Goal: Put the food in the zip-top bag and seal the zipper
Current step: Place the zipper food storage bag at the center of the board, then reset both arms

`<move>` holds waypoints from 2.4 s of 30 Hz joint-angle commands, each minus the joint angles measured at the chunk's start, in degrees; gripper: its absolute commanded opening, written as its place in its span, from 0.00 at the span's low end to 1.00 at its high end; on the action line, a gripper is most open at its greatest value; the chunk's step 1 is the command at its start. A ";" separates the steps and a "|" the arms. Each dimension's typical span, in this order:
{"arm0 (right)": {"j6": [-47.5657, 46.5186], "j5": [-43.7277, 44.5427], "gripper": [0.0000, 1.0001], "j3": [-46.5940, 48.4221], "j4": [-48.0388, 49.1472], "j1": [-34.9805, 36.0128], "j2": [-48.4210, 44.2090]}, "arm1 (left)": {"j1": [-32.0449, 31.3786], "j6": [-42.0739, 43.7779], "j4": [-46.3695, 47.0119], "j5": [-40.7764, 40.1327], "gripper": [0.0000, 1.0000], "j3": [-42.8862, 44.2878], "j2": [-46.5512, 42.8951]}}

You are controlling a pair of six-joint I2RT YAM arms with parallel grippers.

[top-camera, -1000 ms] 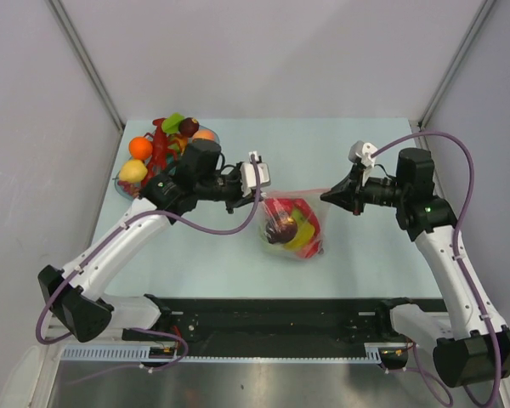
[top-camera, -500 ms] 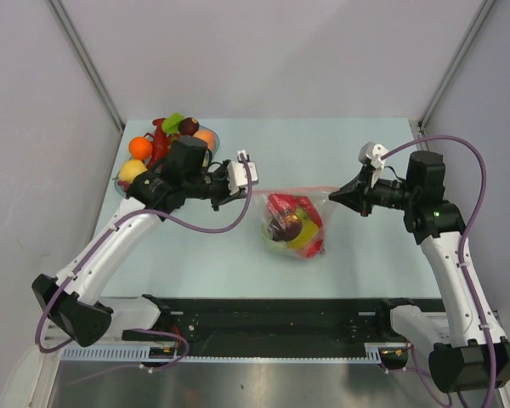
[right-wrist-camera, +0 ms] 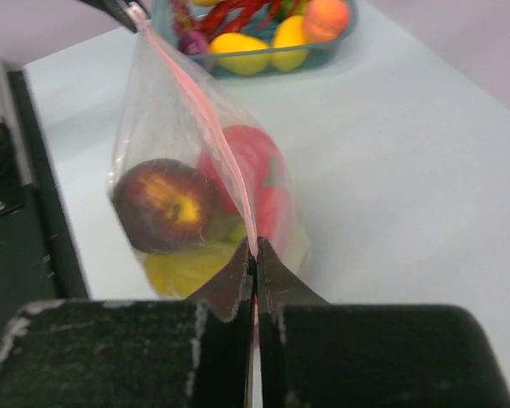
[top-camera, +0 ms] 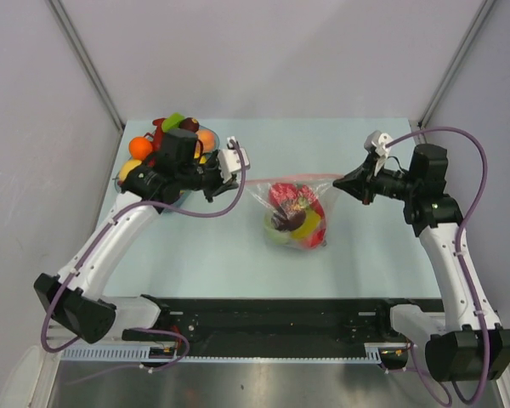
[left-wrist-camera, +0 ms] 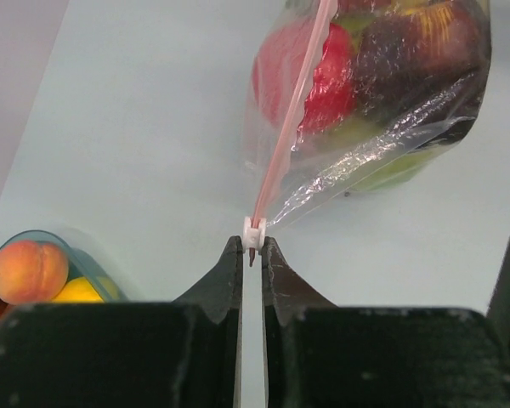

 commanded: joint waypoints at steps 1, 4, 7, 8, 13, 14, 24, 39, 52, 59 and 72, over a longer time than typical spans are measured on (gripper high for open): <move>4.87 8.24 0.00 0.90 20.57 -1.58 5.33 | 2.19 -6.28 9.35 -5.39 0.00 6.70 5.60; 5.76 12.20 0.00 1.25 32.27 -1.58 10.69 | 2.19 -8.04 14.01 -7.49 0.00 13.11 11.83; 5.67 14.22 0.00 3.27 40.36 -1.58 15.10 | 2.63 -8.75 15.77 -10.66 0.00 20.85 18.69; 5.93 15.18 0.00 3.80 42.38 -1.58 17.63 | 2.81 -8.76 15.95 -11.02 0.00 22.34 19.85; 5.06 13.27 0.00 7.93 49.17 -1.58 22.57 | 3.95 -7.19 16.04 -9.53 0.00 23.69 21.97; 3.40 10.99 0.00 8.02 46.04 -1.50 23.54 | 3.95 -6.39 15.87 -8.92 0.00 22.37 21.10; -39.31 6.05 0.00 5.31 -6.09 3.34 30.31 | 2.46 -1.73 14.91 -3.47 0.00 -2.39 17.58; -52.60 12.37 0.07 -11.57 -14.37 8.08 21.10 | -5.71 -5.14 22.54 -3.90 0.07 -29.14 5.71; -42.61 13.52 0.86 -10.35 -19.57 0.36 -1.84 | -4.14 -13.31 12.53 -0.83 0.99 -19.66 -9.22; -12.29 20.10 1.00 -4.73 -1.91 -0.26 -5.47 | 6.32 -26.31 6.83 -1.70 1.00 -0.29 -4.94; 16.39 19.58 1.00 11.01 -4.51 -15.20 14.84 | 27.23 -34.33 1.18 1.73 1.00 6.38 4.40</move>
